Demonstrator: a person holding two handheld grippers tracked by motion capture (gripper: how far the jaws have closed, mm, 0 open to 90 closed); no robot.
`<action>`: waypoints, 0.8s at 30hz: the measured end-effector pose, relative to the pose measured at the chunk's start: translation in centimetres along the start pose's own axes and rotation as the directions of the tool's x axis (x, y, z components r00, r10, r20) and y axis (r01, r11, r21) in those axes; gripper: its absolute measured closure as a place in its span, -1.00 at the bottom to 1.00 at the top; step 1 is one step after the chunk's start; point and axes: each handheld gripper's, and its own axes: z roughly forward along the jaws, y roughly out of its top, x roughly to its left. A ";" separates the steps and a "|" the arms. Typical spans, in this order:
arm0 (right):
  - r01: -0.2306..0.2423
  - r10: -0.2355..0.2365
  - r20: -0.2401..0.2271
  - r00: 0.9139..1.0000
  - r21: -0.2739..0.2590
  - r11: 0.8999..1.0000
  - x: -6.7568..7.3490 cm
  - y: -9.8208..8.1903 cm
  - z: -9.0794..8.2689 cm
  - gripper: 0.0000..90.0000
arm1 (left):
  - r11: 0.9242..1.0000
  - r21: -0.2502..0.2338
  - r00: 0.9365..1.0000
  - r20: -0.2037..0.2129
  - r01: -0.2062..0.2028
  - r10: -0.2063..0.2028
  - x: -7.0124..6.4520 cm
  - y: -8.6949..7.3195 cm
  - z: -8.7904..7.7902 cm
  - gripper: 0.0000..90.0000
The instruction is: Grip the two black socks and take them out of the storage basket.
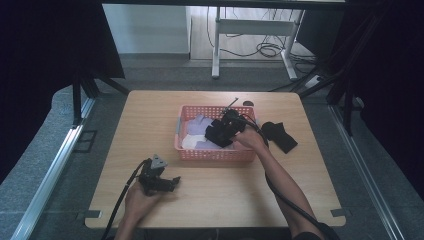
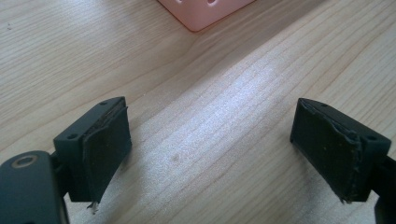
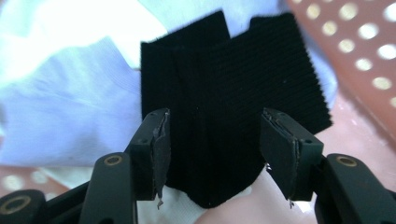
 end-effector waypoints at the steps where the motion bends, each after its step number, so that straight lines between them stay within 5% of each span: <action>1: 0.002 -0.002 0.001 1.000 0.015 1.000 0.0 0.0 0.3 -0.01 | 1.000 0.000 1.000 0.000 0.000 0.000 0.0 0.0 0.0 -0.74; 5: -0.019 0.017 0.023 1.000 0.058 0.998 -0.1 -0.1 1.1 0.29 | 1.000 0.000 1.000 0.001 0.000 0.000 0.0 0.0 0.0 -0.74; 8: -0.028 0.027 0.018 0.999 0.058 0.998 -0.2 -0.1 0.9 0.74 | 1.000 0.000 1.000 0.000 0.000 0.000 0.0 0.0 0.0 -0.74; 10: -0.027 0.027 0.015 1.000 0.044 0.999 -0.1 -0.1 0.6 0.86 | 1.000 0.000 1.000 0.000 0.000 0.000 0.0 0.0 0.0 -0.74; 24: -0.035 0.035 0.004 0.999 -0.101 0.994 -0.1 0.3 -4.0 0.90 | 1.000 0.001 1.000 0.000 0.000 0.000 0.0 0.0 0.0 -0.74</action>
